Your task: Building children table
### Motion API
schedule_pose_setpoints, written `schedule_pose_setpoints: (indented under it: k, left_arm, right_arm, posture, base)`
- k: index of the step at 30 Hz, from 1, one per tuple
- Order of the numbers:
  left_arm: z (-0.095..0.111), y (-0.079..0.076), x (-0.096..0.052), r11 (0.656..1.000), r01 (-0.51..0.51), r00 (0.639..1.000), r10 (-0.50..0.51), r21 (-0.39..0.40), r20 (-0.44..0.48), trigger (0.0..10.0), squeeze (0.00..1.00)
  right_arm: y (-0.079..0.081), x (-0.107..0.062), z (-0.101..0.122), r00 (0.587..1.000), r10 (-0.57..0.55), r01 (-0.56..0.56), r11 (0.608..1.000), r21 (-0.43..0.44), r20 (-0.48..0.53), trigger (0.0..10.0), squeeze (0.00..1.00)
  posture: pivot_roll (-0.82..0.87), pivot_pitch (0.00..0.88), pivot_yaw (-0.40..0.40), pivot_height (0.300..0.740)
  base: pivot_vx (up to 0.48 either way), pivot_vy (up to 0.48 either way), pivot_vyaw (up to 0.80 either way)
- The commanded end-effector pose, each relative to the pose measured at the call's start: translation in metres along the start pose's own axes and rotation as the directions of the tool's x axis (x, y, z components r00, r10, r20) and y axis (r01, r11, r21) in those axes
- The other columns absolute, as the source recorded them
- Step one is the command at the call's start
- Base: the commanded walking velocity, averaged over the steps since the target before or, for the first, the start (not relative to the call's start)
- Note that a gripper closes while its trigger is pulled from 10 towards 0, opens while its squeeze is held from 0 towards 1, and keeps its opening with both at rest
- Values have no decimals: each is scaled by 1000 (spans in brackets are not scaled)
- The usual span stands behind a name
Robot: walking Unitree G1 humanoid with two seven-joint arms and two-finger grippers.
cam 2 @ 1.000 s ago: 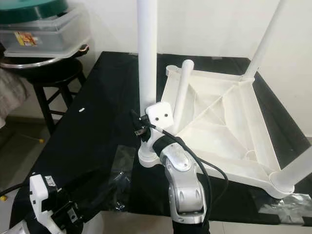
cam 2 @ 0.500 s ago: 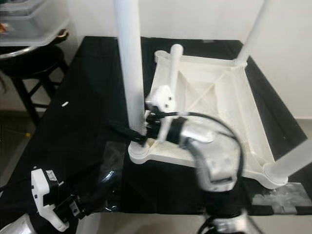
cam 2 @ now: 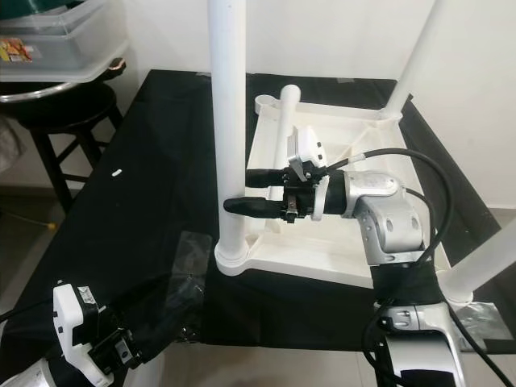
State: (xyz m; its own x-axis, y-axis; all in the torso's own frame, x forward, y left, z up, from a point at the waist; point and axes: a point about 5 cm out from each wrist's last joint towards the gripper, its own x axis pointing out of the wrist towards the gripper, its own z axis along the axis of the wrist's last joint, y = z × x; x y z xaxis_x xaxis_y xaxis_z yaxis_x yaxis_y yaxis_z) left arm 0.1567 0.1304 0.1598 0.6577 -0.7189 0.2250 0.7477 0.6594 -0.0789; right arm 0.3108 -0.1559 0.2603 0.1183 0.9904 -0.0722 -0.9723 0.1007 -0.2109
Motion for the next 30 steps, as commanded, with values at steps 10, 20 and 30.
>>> schedule_pose_setpoints:
  k: [10,20,30]
  left_arm:
    - [-1,1,-2,1000,-7,1000,7,-2,-4,10000,0]
    - [-2,5,0,1000,-2,1000,2,1,-6,10000,0]
    - [-2,6,0,1000,-5,1000,5,6,-3,10000,0]
  right_arm:
    - [32,22,-41,980,-199,199,974,108,-10,0,0]
    - [66,52,-70,531,-816,845,531,67,-228,0,0]
    - [36,55,-40,706,-702,707,693,143,-92,10000,0]
  posture:
    - [114,143,-39,740]
    - [95,135,-21,740]
    - [94,133,-23,740]
  base:
    - [0,0,0]
    - [0,0,0]
    - [0,0,0]
